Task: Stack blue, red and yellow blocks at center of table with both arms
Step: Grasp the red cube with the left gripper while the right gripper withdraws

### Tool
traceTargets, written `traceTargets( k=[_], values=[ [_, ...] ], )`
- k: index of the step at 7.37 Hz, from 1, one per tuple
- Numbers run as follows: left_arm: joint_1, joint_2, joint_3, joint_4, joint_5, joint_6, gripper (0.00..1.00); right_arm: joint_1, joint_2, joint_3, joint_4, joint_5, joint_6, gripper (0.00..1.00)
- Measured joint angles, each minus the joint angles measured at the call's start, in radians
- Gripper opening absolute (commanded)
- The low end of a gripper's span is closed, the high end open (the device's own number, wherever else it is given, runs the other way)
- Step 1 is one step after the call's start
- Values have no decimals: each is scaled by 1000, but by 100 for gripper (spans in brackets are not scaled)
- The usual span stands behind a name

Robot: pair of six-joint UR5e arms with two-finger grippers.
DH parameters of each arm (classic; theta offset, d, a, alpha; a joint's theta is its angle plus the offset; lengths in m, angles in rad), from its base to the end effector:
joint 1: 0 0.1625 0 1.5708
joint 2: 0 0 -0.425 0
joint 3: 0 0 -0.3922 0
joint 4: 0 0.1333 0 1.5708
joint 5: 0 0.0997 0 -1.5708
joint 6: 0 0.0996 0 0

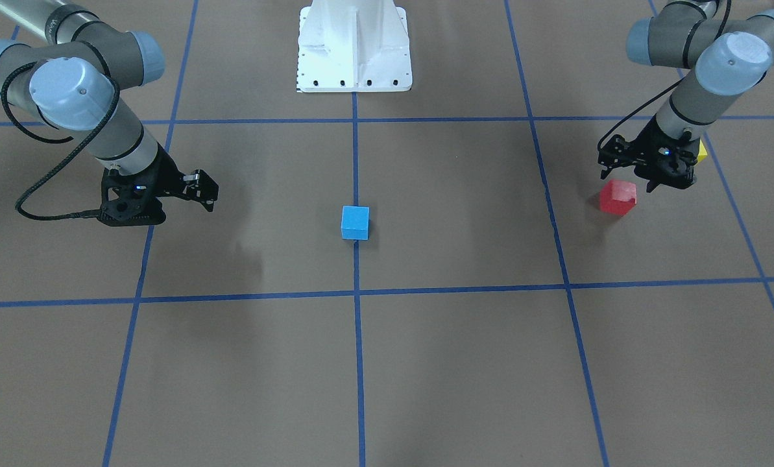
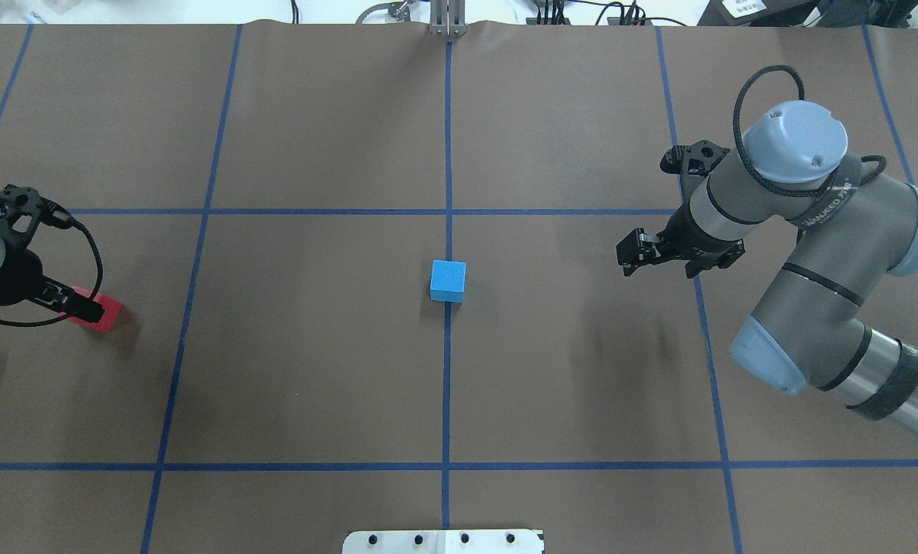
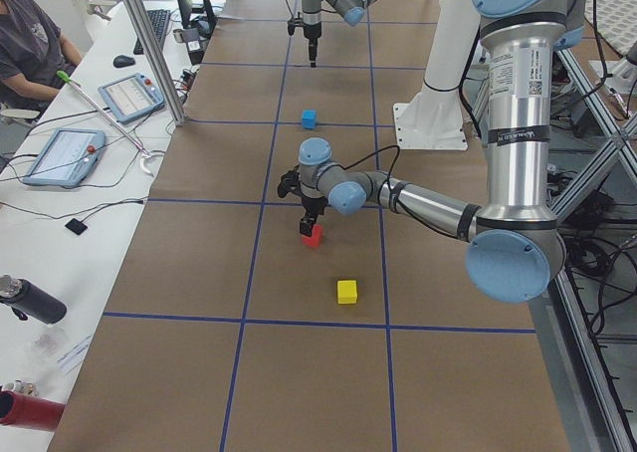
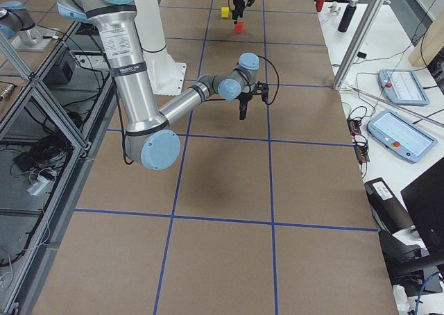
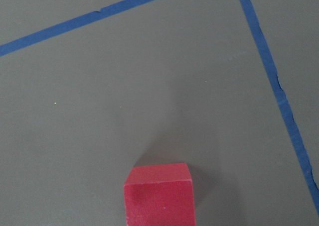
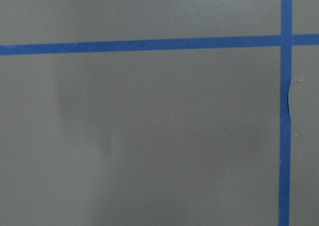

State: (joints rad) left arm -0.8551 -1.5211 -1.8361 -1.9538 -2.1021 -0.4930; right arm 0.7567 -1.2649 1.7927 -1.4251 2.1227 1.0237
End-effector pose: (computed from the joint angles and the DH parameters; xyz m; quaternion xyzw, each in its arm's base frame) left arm 0.2608 -0.4262 0.5178 0.0916 0.3681 0.1794 0.9077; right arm -0.3789 -0.4693 0.3744 -0.0115 -0.4087 0.0055 0.9126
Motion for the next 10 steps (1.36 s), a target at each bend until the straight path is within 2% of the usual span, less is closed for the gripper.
traceTargets(
  k=[5,10],
  values=[
    [1,-49,80,4,-31,7,98,-2,1,-3,0,-7,1,100],
    [2,-54,106,-4,-47,-82,97,-1,-2,3,0,-7,3,100]
  ],
)
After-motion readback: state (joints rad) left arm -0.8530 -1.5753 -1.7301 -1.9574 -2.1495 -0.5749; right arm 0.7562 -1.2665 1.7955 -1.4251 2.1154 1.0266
